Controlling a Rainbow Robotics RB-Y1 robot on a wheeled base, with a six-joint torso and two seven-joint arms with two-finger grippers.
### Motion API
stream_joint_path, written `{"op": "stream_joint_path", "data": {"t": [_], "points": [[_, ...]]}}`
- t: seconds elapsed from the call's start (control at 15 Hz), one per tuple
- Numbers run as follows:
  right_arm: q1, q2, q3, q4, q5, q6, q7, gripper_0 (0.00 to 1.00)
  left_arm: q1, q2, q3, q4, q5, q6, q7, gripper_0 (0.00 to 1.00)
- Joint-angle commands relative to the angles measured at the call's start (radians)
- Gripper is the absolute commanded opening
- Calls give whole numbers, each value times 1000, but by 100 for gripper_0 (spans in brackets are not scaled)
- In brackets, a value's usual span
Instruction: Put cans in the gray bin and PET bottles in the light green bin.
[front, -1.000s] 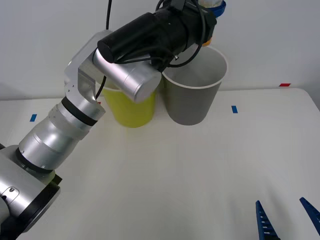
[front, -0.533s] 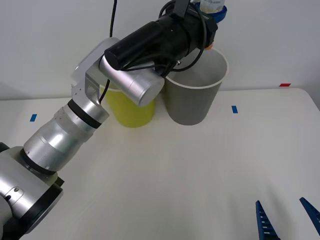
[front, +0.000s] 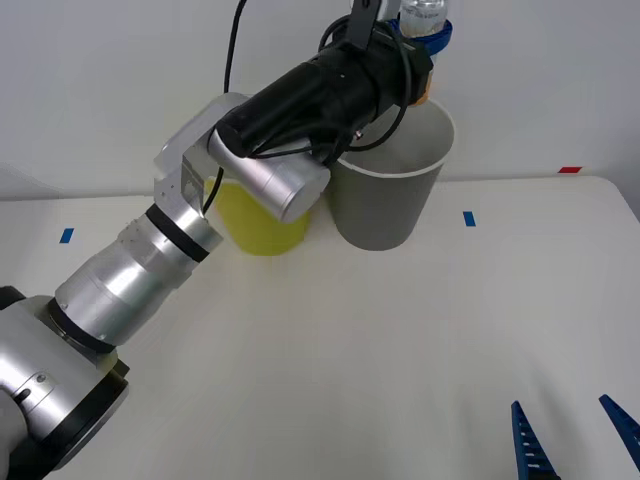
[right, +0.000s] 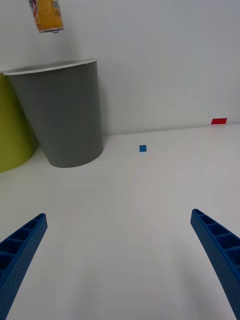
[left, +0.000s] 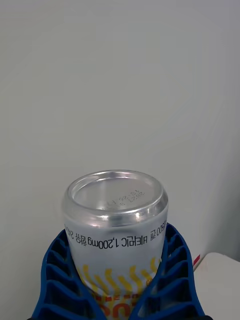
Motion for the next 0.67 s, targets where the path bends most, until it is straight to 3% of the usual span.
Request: {"op": "stream_joint_path", "data": {"t": [0.07,0.2,0.27,0.33,0.4,0.67], "points": [[0,0,0,0,0,0,0,100,0,-6,-8,4,2,-4,11,0],[0,0,0,0,0,0,0,100,0,-7,-18,4,2,-10,22,0],[0,0,0,0,0,0,0,100,0,-6,-18,4,2,-10,27,17],[0,0,0,0,0,0,0,100,0,-4,-19,4,0,-10,27,79],[0,0,0,0,0,0,0,100,0,1,-18,4,-3,-10,27,100],[0,0,0,0,0,0,0,100,-3,14,-18,4,-9,-19,27,100]]}}
